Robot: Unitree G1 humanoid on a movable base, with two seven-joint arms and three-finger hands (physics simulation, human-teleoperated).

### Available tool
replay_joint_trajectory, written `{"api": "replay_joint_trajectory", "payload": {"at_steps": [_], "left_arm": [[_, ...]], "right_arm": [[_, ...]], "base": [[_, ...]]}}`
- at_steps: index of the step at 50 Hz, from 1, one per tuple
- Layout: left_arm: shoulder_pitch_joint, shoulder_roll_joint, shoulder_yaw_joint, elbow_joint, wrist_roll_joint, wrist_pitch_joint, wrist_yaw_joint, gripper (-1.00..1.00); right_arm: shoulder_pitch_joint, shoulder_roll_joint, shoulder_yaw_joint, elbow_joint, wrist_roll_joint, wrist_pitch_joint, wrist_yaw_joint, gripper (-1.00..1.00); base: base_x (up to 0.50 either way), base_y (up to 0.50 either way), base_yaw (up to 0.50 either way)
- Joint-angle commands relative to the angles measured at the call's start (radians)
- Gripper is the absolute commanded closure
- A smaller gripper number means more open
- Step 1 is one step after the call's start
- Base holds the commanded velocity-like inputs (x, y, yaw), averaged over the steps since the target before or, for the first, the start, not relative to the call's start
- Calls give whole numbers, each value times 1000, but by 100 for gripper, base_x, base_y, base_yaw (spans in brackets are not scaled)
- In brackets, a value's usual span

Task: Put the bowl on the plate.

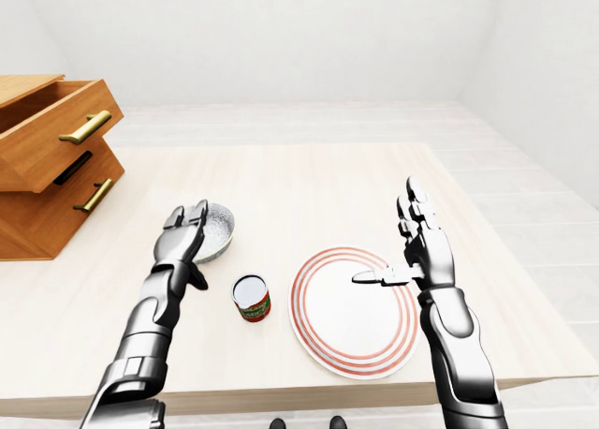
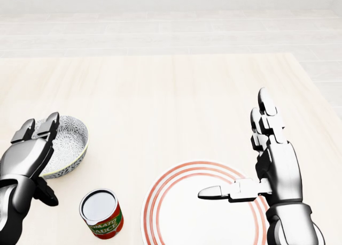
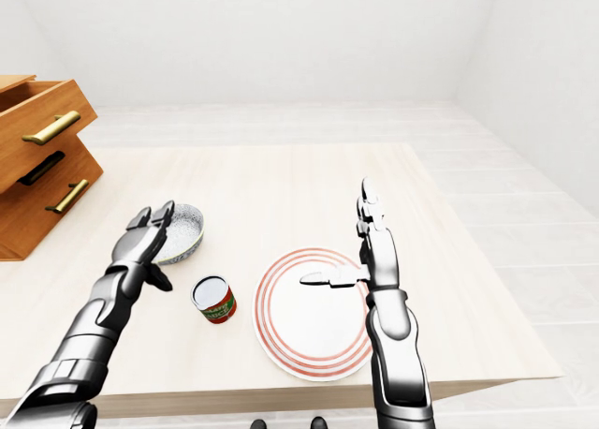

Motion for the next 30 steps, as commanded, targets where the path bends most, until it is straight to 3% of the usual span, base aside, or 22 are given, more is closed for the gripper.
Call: {"api": "replay_joint_trajectory", "payload": {"at_steps": [1,30], "left_arm": [[-11,-3,-17,70,1,0,37,-100],[-43,11,-34,199,-17,0,88,-100]], "right_arm": [[7,2,1,0,1,0,-1,-100],[16,4,8,2,2,0,0,-100]], "base": [[0,0,0],[0,0,0]]}}
